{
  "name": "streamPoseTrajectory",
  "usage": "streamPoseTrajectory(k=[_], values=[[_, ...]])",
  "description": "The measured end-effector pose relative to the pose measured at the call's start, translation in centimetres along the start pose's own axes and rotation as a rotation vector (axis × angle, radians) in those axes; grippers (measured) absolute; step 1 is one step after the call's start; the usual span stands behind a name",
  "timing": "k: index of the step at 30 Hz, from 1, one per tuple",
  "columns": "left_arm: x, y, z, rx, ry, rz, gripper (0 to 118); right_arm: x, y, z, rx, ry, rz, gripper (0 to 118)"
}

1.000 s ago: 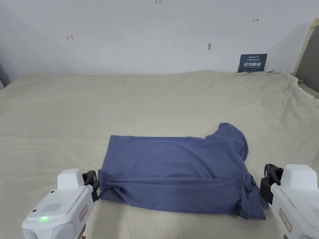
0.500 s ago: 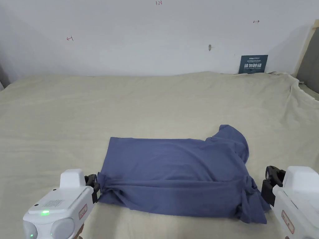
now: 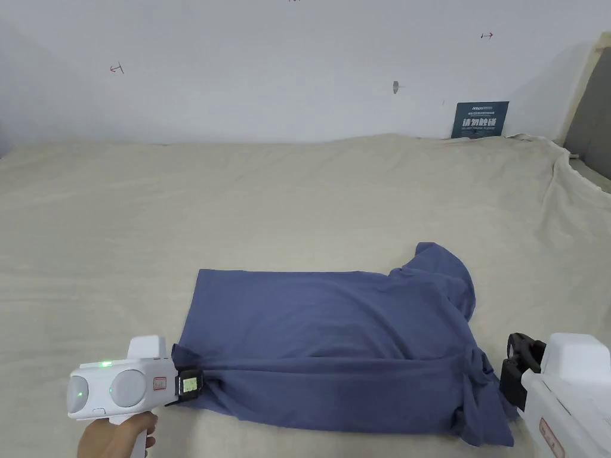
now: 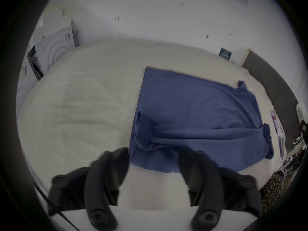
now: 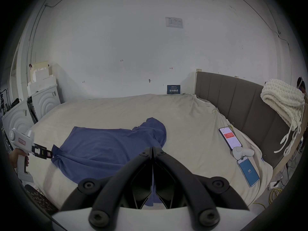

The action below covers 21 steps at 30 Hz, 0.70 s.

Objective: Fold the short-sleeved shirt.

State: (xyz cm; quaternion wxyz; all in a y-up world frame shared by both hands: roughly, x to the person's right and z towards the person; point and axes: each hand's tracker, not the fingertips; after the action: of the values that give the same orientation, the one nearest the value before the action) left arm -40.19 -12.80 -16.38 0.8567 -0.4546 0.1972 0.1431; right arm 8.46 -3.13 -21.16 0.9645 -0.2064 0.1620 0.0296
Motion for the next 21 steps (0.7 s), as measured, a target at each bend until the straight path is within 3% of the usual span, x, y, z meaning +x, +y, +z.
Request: streamPoseTrajectory(k=[10,11,14,15,21], values=[[0.5,-0.6,-3.3,-0.078,0.079,-0.019,75,0.4,-0.5,-1.2,-0.036,-0.019,-0.005,0],[0.7,-0.7,-2.6,-0.079,0.072,-0.022,69,0.4,-0.6,-1.2,-0.04,-0.02,-0.008,0],[1.4,-0.8,-1.7,-0.058,-0.005,-0.05,9,0.6,-1.0,-1.6,-0.056,-0.022,-0.018,0],[1.0,-0.7,-2.4,-0.061,-0.002,-0.049,5,0.6,-1.1,-1.8,-0.065,-0.021,-0.025,0],[0.3,-1.0,-0.9,0.001,-0.011,-0.051,4,1.9,-3.6,-4.6,-0.236,-0.028,-0.069,2]])
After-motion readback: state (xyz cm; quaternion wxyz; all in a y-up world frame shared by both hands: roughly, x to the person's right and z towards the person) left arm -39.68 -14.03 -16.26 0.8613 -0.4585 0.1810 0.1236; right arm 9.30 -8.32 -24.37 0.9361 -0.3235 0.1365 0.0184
